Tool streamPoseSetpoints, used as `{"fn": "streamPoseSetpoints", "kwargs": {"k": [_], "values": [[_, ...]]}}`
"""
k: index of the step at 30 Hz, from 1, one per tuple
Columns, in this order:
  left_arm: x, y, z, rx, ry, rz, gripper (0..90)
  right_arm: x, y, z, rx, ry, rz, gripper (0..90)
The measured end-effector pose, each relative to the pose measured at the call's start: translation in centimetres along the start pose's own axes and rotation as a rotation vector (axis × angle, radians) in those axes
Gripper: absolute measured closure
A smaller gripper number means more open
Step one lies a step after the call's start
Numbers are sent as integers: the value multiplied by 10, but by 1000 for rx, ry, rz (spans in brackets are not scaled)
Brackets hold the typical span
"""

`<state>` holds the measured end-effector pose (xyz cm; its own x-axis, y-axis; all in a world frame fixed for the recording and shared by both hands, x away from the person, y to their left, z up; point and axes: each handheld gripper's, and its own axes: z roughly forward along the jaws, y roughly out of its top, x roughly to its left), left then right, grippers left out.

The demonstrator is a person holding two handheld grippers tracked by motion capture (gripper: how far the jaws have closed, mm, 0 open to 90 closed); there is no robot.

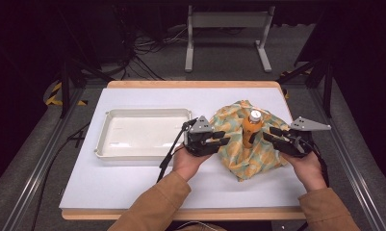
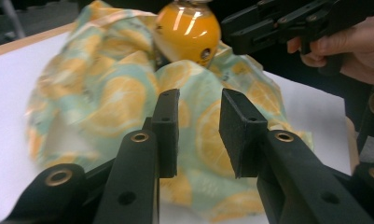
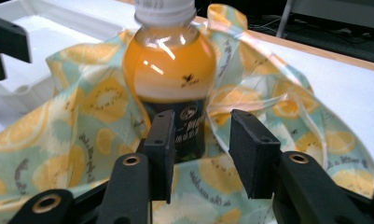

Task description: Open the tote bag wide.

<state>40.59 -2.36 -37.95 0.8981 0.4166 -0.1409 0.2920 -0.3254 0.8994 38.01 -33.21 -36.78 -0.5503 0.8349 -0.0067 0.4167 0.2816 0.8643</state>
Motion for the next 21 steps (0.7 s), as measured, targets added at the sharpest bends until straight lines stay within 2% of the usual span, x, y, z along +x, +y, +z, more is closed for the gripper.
{"fn": "streamPoseSetpoints", "kwargs": {"k": [1,5,6,8,10,12,14,16,17,18,21], "values": [[0,0,0,0,0,0,675,0,0,0,0,0,0,604],[-2,-4,23,82,-19,-1,679,-5,-12,11,27,26,21,560],[-2,-4,23,82,-19,-1,680,-5,-12,11,27,26,21,560],[-3,-10,33,123,-14,-4,682,-6,-22,19,57,38,33,503],[-2,-16,39,157,-8,-23,681,-7,-28,23,66,45,40,444],[-2,-20,42,180,0,-31,680,-7,-32,25,72,52,48,390],[-2,-21,43,194,7,-31,680,-8,-33,26,81,52,52,386],[-2,-23,47,225,18,-36,674,-9,-36,26,86,55,60,351],[-1,-25,49,257,24,-41,673,-9,-37,26,89,57,61,344],[-1,-25,49,257,24,-41,668,-9,-38,27,93,59,63,328],[2,-30,54,302,22,-84,639,-6,-41,30,117,59,56,262]]}}
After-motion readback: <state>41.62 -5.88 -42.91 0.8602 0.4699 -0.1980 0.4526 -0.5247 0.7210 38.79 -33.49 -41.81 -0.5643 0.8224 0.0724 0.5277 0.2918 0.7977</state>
